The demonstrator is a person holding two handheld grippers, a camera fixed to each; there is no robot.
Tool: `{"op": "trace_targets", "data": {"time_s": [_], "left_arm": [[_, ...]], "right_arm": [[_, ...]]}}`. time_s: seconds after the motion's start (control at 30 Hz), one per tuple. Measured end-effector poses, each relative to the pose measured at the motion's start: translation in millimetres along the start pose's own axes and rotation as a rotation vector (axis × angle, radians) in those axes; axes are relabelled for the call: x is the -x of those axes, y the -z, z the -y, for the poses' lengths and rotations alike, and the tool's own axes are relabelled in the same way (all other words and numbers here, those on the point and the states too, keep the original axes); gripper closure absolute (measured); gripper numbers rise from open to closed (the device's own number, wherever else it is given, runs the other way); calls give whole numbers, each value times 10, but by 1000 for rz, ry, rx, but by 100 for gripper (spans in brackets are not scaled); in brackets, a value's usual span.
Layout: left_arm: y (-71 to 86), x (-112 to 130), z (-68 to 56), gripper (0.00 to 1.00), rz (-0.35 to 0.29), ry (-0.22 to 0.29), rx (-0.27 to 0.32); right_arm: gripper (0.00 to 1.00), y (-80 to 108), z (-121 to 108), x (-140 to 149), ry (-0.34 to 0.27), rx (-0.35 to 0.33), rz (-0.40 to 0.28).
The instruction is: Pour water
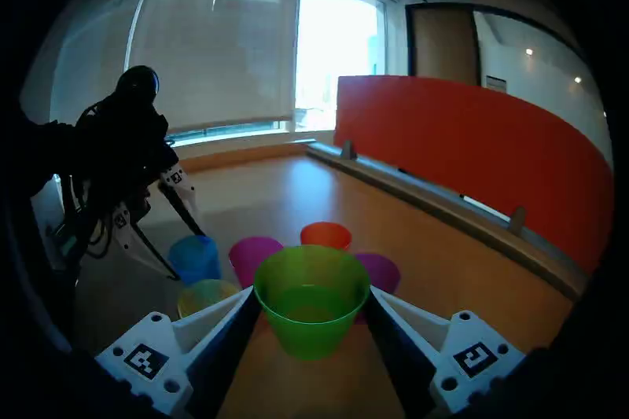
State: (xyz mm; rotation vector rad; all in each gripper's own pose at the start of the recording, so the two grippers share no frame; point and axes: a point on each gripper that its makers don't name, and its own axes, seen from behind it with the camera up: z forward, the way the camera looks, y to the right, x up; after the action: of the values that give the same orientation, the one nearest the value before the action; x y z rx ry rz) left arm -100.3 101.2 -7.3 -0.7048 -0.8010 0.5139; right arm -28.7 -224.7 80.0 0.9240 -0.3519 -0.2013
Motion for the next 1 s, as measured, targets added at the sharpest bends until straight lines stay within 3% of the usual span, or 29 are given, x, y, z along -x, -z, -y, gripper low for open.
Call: {"op": "trace_targets", "data": {"time_s": [0.5,1.0], "left_arm": [[160,154,46,2,59,-13,-21],[375,157,173,2,57,-33,-73]], "right_arm": [[10,-114,33,294,-17,-8,88],[9,-205,61,597,-8,-26,201]]}}
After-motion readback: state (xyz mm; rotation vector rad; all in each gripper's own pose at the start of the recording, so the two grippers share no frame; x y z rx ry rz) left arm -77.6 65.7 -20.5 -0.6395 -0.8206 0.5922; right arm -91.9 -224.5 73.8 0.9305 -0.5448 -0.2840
